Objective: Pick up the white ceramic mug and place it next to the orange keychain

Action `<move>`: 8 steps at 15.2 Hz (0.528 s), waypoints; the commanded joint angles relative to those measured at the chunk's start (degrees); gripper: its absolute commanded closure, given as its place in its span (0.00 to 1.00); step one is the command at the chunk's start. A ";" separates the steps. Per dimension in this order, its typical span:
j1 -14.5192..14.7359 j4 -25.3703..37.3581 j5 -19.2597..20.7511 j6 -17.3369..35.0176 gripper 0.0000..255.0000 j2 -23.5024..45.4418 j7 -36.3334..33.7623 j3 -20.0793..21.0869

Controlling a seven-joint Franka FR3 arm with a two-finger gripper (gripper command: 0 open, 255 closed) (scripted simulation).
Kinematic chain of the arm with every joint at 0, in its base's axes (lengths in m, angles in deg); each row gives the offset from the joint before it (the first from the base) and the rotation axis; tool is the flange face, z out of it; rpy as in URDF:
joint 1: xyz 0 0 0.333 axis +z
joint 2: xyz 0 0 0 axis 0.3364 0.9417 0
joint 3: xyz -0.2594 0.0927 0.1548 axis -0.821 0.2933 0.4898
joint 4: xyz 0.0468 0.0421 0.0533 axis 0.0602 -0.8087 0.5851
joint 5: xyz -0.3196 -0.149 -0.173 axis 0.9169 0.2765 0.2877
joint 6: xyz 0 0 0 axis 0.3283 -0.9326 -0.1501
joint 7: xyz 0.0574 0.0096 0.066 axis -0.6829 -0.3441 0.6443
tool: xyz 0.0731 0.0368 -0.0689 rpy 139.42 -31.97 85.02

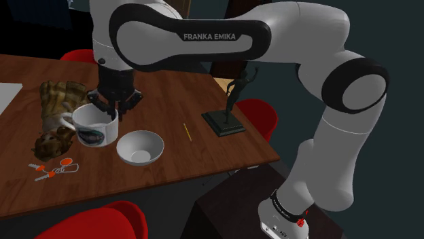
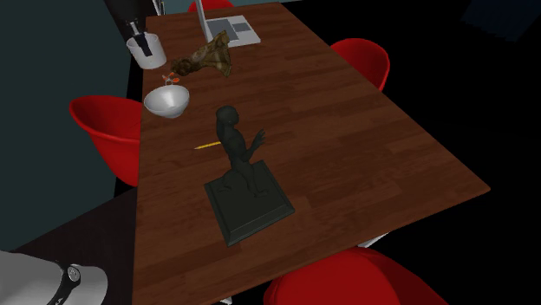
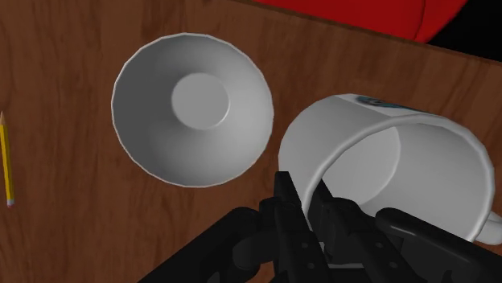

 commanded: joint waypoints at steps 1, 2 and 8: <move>1.91 3.33 0.78 -1.16 1.00 2.27 -2.75 0.79; 2.83 5.26 1.20 -1.81 1.00 3.63 -3.92 1.09; 6.17 11.41 2.69 -2.97 1.00 8.85 -7.80 1.85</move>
